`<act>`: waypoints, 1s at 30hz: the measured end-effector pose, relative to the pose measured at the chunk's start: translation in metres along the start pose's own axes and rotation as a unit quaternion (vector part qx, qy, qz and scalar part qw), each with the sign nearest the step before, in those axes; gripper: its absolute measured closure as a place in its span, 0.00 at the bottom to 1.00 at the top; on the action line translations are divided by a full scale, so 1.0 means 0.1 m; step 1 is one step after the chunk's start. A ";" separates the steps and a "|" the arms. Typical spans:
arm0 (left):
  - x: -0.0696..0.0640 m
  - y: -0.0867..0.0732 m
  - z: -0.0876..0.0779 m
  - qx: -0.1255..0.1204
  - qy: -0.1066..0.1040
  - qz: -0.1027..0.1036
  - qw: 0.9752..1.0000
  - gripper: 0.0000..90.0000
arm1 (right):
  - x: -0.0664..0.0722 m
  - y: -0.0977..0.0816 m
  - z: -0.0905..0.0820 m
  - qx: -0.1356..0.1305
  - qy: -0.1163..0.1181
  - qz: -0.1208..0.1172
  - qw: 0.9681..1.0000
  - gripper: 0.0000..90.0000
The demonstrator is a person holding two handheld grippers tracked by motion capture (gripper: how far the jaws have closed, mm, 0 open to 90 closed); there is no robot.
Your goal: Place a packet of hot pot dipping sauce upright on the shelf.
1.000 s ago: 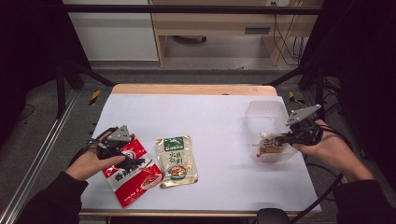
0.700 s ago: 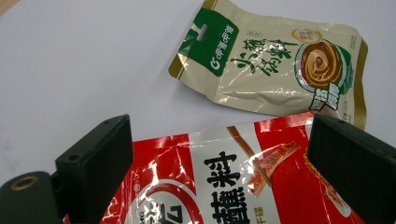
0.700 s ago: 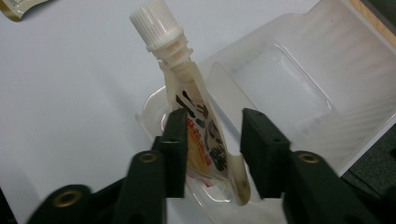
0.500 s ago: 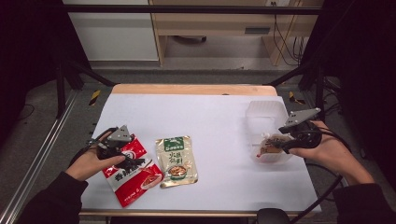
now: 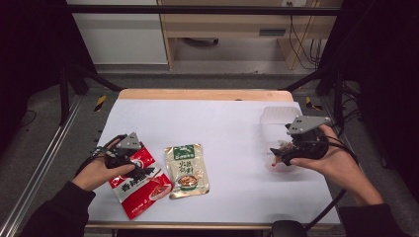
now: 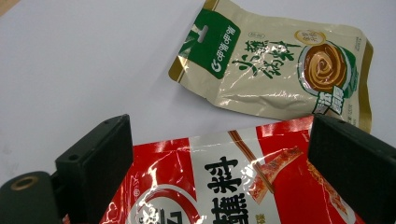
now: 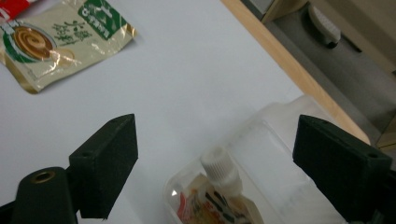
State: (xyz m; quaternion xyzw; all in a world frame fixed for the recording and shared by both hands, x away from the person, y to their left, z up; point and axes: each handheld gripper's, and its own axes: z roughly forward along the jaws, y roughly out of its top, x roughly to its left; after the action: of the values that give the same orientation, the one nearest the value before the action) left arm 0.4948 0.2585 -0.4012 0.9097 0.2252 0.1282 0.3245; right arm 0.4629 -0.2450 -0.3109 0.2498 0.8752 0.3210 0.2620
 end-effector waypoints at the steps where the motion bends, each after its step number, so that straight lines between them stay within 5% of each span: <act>1: 0.00 0.00 0.00 0.000 0.000 0.000 1.000 0.08 | 0.04 0.04 0.00 -0.004 -0.006 -0.001 1.000 0.16; 8: 0.00 0.04 0.00 0.009 0.006 -0.001 1.000 0.08 | 0.29 0.31 0.00 -0.007 -0.038 -0.008 0.999 0.16; 20: -0.04 0.17 0.04 0.012 0.009 0.008 1.000 0.07 | 0.75 0.47 0.43 0.000 -0.010 -0.001 1.000 0.21; 30: -0.05 0.28 0.10 0.009 0.013 0.013 1.000 0.07 | 1.05 0.50 0.84 -0.022 0.005 0.009 1.000 0.24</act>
State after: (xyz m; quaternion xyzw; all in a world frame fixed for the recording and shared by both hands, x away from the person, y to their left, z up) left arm 0.5030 0.2314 -0.3916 0.9138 0.2185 0.1424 0.3112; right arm 0.4508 -0.1122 -0.3625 0.2508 0.8669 0.3434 0.2602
